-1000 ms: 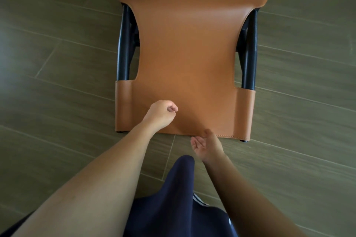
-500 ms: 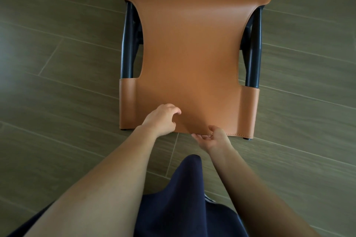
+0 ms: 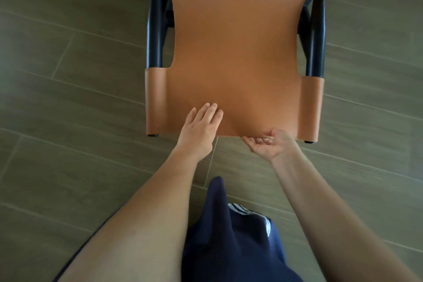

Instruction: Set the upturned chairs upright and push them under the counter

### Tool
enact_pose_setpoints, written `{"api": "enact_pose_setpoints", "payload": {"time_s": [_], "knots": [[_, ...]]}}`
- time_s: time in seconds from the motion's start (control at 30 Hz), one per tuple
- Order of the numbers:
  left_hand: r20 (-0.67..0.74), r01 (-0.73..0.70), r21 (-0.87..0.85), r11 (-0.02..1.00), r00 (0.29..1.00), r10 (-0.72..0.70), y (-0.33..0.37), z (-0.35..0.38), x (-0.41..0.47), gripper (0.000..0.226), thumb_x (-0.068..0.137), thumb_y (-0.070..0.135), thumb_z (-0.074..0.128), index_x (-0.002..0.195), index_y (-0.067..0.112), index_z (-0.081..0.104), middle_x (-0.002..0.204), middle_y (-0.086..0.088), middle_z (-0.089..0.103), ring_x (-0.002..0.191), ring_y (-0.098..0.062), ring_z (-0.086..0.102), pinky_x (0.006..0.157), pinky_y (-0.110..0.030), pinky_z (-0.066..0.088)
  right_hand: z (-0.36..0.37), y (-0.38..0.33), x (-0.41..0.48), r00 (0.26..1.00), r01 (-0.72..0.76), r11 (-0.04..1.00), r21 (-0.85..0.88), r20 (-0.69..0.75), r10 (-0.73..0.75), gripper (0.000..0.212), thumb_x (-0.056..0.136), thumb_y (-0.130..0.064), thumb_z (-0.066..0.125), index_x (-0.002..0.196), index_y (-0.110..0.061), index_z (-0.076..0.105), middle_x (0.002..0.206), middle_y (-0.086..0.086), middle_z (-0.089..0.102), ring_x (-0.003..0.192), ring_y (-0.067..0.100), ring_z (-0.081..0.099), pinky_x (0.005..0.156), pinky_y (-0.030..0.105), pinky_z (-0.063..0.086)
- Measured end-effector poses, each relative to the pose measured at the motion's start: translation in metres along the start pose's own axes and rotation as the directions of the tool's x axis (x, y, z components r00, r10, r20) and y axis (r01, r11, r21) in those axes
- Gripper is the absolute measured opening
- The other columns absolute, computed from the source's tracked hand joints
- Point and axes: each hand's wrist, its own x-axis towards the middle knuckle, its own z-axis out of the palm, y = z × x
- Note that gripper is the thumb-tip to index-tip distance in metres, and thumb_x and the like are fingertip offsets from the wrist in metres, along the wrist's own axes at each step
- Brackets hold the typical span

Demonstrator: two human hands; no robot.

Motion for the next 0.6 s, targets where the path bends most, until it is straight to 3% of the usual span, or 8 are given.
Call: {"api": "enact_pose_setpoints", "payload": {"time_s": [0.13,0.2,0.3,0.47,0.6], "knots": [[0.067,-0.025,-0.026,0.999,0.997,0.027,0.009,-0.055,-0.005,0.081,0.088,-0.011,0.051,0.154,0.012,0.008,0.162,-0.007,0.001,0.149,-0.023,-0.003,0.120,-0.045,0.003,0.014,-0.019,-0.054,1.000,-0.016,1.000,0.002,0.007,0.016,0.015,0.096,-0.001,0.036,0.097,0.007,0.048,0.095,0.026,0.062,0.088,0.038,0.060,0.106,0.052,0.039],[0.119,-0.022,0.014,1.000,0.993,0.020,0.016,-0.088,-0.006,0.081,0.089,-0.013,0.050,0.154,0.010,0.007,0.162,-0.010,0.000,0.149,-0.028,-0.001,0.120,-0.050,0.011,0.025,-0.028,-0.085,0.999,-0.024,1.000,-0.003,0.035,0.024,0.015,0.097,-0.004,0.038,0.099,0.006,0.049,0.095,0.025,0.064,0.088,0.037,0.062,0.103,0.051,0.041],[0.162,0.010,0.080,0.997,0.986,-0.023,0.030,-0.142,-0.009,0.082,0.089,-0.012,0.050,0.153,0.007,0.003,0.162,-0.013,0.002,0.148,-0.036,0.006,0.116,-0.052,0.023,0.046,-0.045,-0.131,0.997,-0.043,0.999,0.013,0.059,0.042,0.017,0.098,-0.009,0.042,0.101,0.006,0.048,0.099,0.026,0.063,0.089,0.038,0.061,0.103,0.052,0.043],[0.186,0.065,0.169,0.983,0.978,-0.097,0.044,-0.243,-0.010,0.082,0.089,-0.009,0.056,0.152,0.003,0.005,0.160,-0.020,0.011,0.146,-0.039,0.015,0.114,-0.051,0.028,0.092,-0.075,-0.216,0.994,-0.050,0.999,0.018,0.097,0.048,0.019,0.098,-0.010,0.044,0.102,0.008,0.045,0.103,0.027,0.061,0.089,0.039,0.059,0.103,0.051,0.042],[0.175,0.083,0.254,0.964,0.976,-0.130,0.047,-0.337,0.000,0.079,0.087,-0.006,0.059,0.150,-0.001,0.012,0.155,-0.025,0.021,0.143,-0.041,0.024,0.112,-0.050,0.032,0.138,-0.100,-0.286,0.987,-0.022,0.999,-0.044,0.161,0.029,0.022,0.100,-0.014,0.044,0.107,0.007,0.047,0.099,0.025,0.063,0.088,0.038,0.064,0.071,0.048,0.054]]}}
